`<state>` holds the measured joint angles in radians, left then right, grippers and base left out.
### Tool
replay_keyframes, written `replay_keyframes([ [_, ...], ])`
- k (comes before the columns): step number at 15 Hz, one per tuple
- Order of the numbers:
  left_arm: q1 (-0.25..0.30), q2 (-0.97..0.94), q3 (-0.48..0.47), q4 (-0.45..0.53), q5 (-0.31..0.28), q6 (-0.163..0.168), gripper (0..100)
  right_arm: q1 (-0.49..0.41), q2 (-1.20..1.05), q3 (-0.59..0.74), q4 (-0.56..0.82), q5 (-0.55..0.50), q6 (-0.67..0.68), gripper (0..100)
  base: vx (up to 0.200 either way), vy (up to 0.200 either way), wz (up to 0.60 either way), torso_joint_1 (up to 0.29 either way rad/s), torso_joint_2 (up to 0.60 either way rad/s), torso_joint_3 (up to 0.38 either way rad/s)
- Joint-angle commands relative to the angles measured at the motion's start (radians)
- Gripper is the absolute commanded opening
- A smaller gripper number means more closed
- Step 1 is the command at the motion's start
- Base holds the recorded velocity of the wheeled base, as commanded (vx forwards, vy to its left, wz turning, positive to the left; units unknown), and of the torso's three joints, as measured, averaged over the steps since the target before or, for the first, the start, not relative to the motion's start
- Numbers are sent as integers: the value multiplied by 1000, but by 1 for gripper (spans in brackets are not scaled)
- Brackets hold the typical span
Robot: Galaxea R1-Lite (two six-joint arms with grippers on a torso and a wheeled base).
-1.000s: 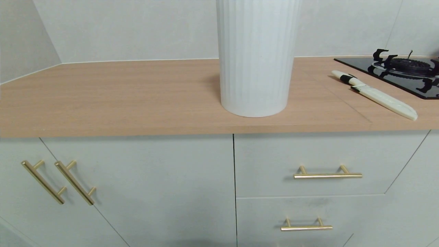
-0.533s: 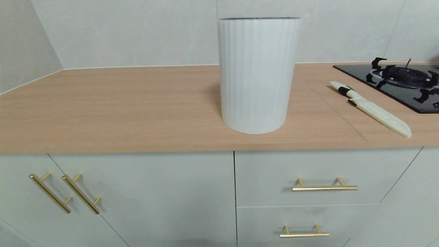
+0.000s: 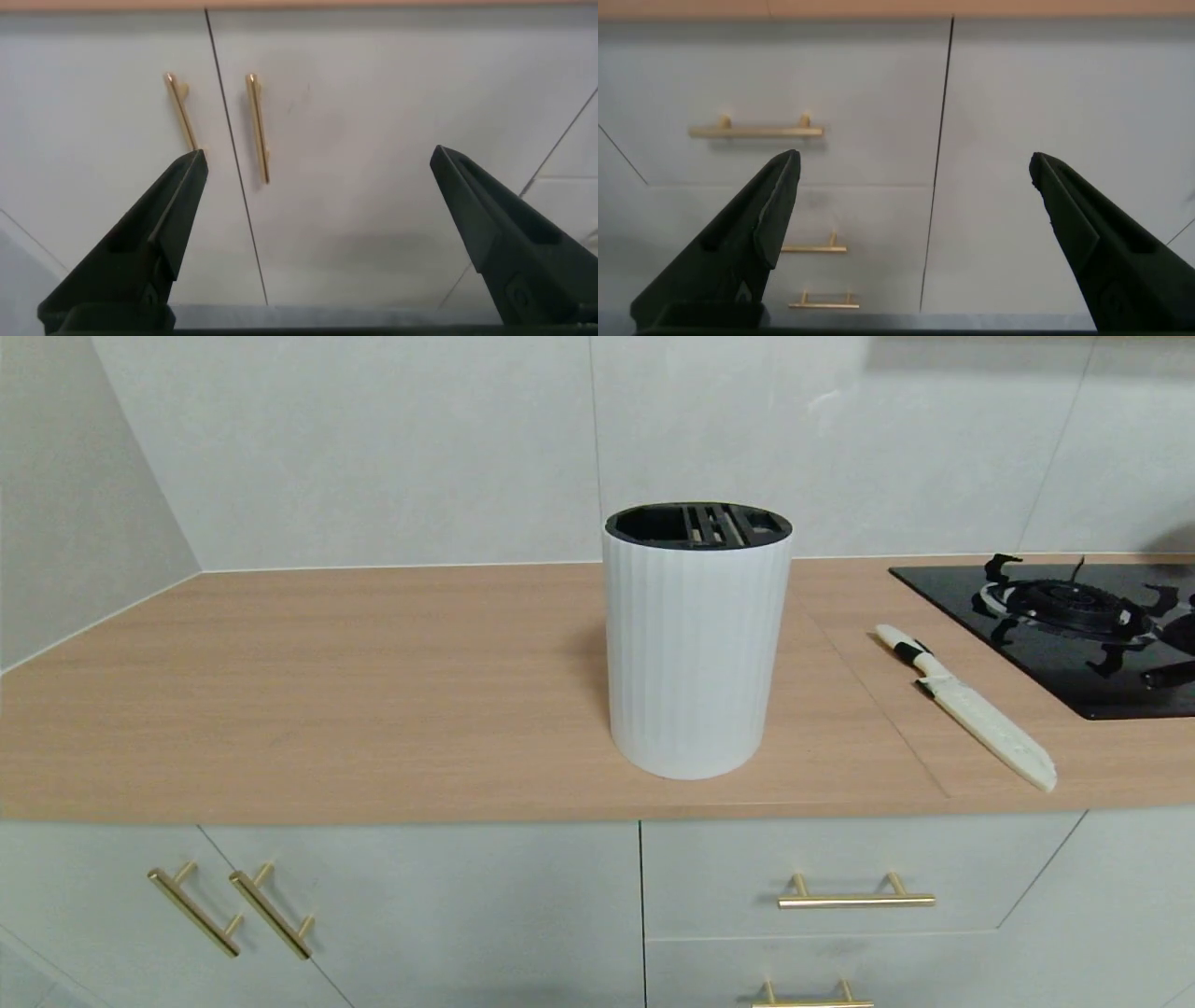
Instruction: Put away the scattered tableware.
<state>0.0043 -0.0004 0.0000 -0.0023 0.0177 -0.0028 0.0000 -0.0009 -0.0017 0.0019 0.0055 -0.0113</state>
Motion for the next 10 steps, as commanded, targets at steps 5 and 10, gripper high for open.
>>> replay_keyframes([
  [5,0,0,0,1,1,0,100,0,1,0,0,1,-1,100,0,0,0,203,-489,-291],
  [10,0,0,0,-1,1,0,100,0,1,0,1,1,-1,100,0,0,0,226,-508,-285],
])
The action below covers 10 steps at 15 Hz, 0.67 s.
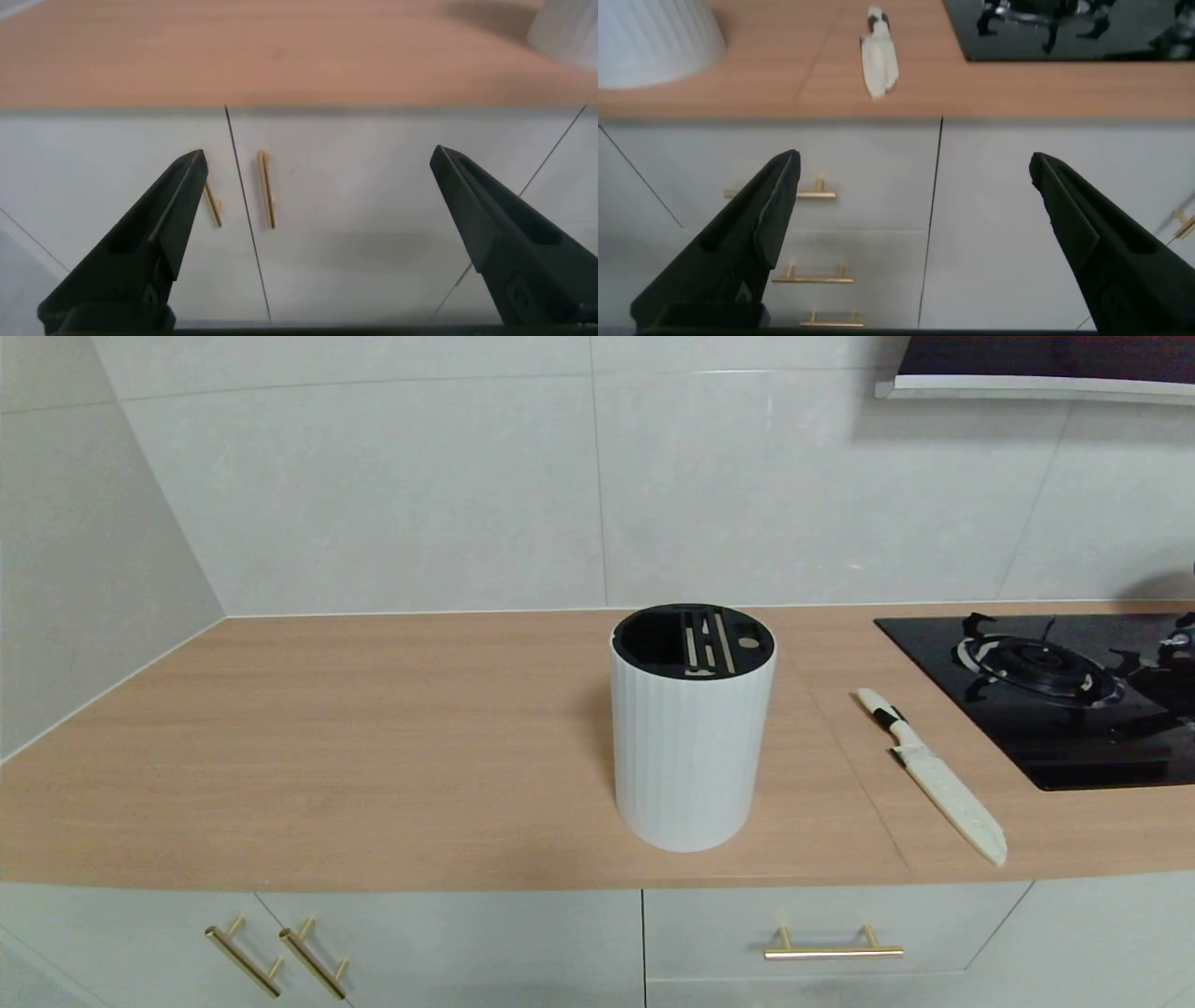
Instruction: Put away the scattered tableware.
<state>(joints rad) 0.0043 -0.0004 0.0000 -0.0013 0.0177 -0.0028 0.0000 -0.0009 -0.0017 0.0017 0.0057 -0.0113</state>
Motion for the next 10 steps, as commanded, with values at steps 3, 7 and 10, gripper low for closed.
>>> replay_keyframes([
  [3,0,0,0,-2,1,0,100,0,2,0,0,0,-1,100,0,0,0,245,-531,-294],
  [7,0,0,0,-2,1,0,100,0,1,0,0,-1,-1,100,0,0,0,260,-559,-312],
  [10,0,0,0,-2,1,0,100,0,1,0,0,0,1,100,0,0,0,273,-600,-320],
])
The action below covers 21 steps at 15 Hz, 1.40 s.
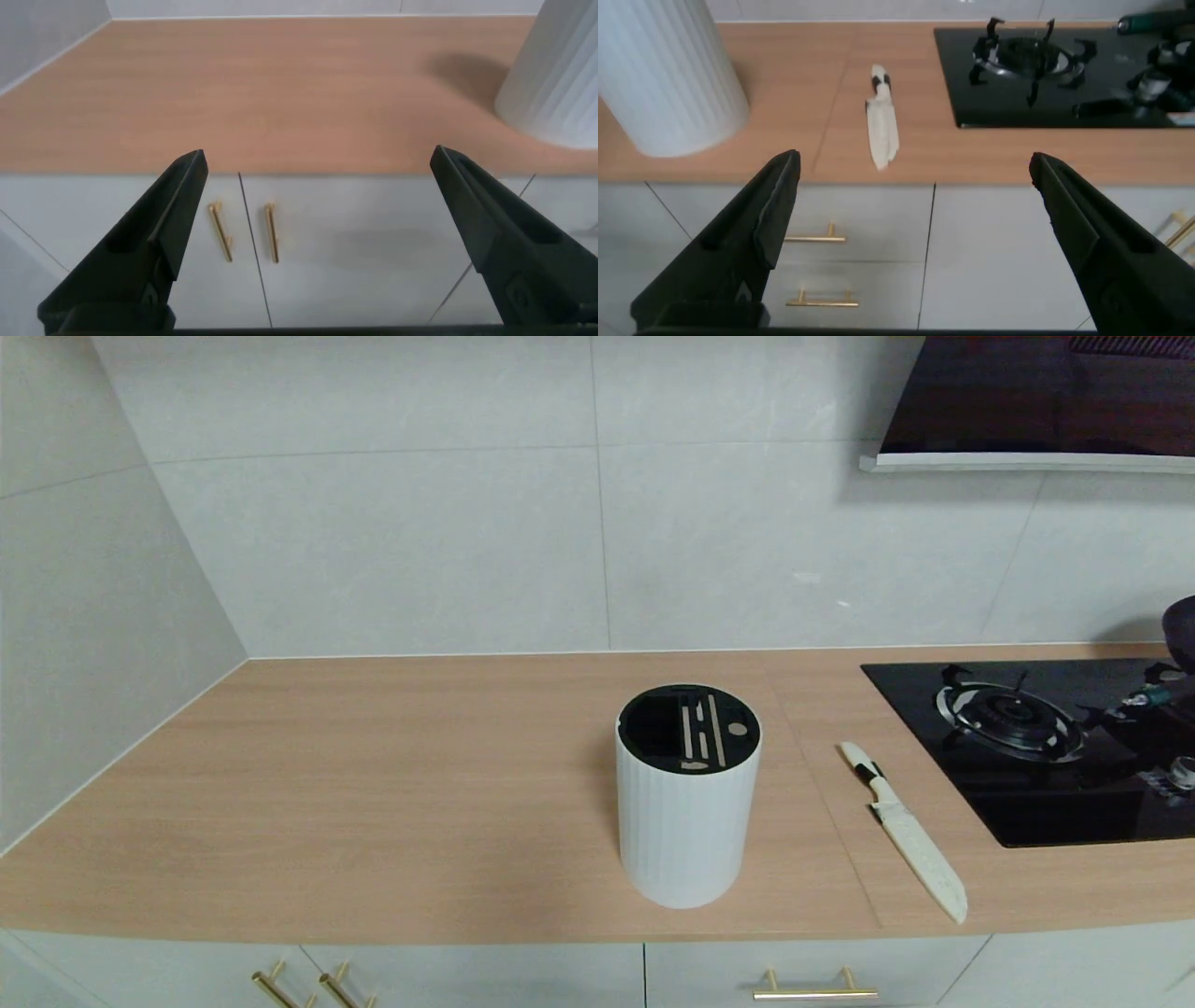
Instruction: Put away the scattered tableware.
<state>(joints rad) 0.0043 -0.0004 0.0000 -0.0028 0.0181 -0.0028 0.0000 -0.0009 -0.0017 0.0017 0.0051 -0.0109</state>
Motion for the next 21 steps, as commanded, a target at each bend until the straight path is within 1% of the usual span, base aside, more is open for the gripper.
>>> replay_keyframes([
  [1,0,0,0,1,0,0,100,0,1,0,0,-1,0,100,0,0,0,256,-520,-271],
  [6,0,0,0,1,0,0,100,0,2,0,0,-1,0,100,0,0,0,186,-376,-201],
  [14,0,0,0,0,0,0,100,0,2,-8,-3,1,5,100,0,0,0,5,-8,-5],
  [15,0,0,0,0,0,0,100,9,36,-103,-11,12,45,100,0,0,0,0,0,0],
  [16,0,0,0,1,0,0,100,41,116,-212,-3,23,94,100,0,0,0,0,0,0],
  [18,0,0,0,0,0,0,100,86,263,-271,0,33,69,100,0,0,0,0,0,0],
  [19,0,0,0,1,0,0,100,109,404,-305,-2,38,38,100,0,0,0,0,0,0],
  [21,0,0,0,0,0,0,100,117,671,-377,-8,38,26,100,0,0,0,0,0,0],
])
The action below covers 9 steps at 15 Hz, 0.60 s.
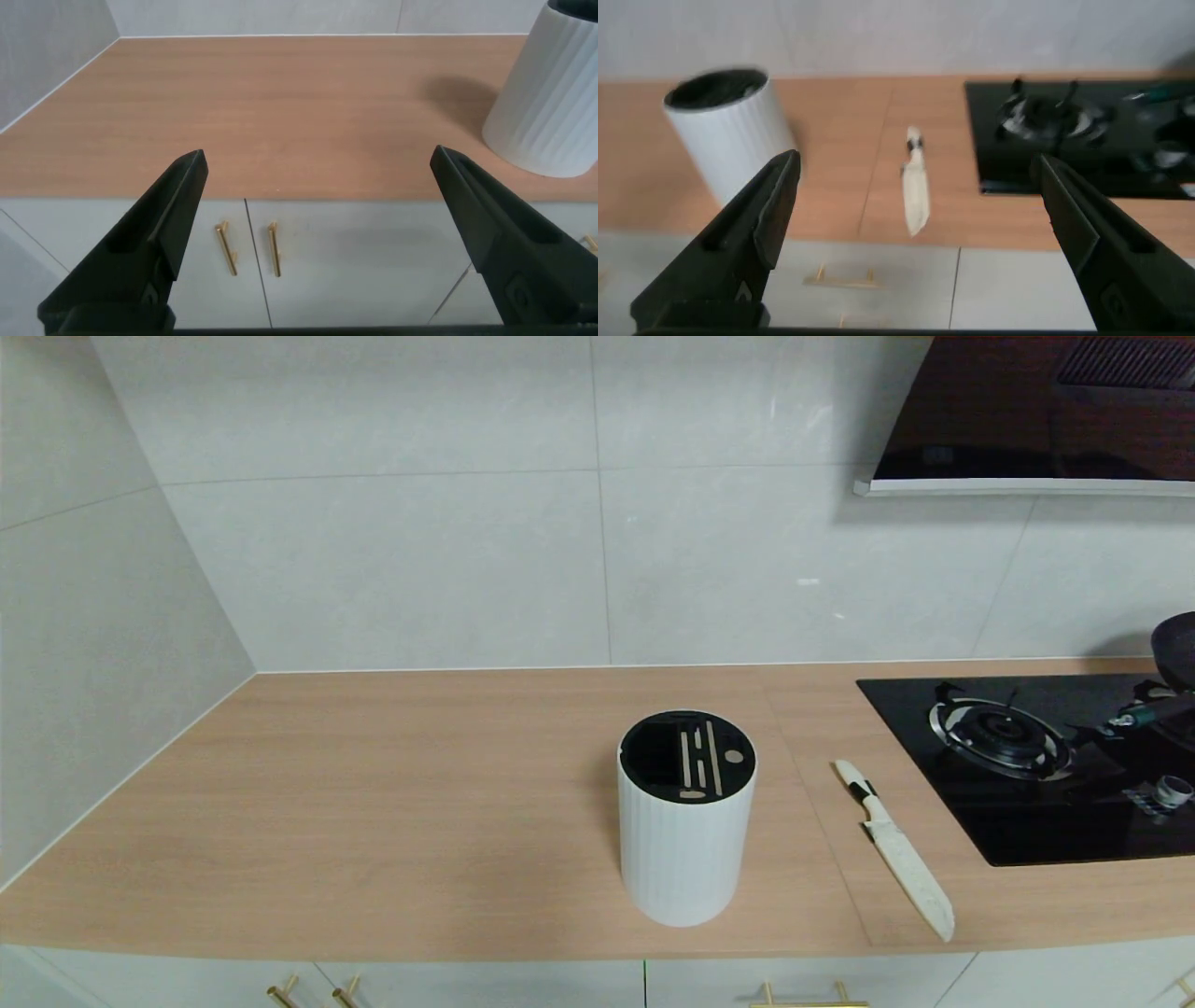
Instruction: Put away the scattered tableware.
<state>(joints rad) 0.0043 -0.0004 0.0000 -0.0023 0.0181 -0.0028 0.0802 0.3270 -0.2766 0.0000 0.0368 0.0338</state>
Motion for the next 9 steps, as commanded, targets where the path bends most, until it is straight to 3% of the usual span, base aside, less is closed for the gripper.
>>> replay_keyframes([
  [1,0,0,0,1,0,0,100,43,468,-138,-11,6,-26,100,0,0,0,0,0,0],
  [2,0,0,0,1,0,0,100,43,468,-138,-11,6,-26,100,0,0,0,0,0,0],
  [3,0,0,0,-1,0,0,100,79,733,-222,-14,-2,-22,100,0,0,0,0,0,0],
  [6,0,0,0,-1,0,0,100,90,1023,-279,-109,-2,-23,100,0,0,0,0,0,0],
  [7,0,0,0,-1,0,0,100,92,1215,-286,-287,-9,-25,100,0,0,0,0,0,0],
  [9,0,0,0,1,0,0,100,90,1409,-300,-469,-31,-28,100,0,0,0,0,0,0],
])
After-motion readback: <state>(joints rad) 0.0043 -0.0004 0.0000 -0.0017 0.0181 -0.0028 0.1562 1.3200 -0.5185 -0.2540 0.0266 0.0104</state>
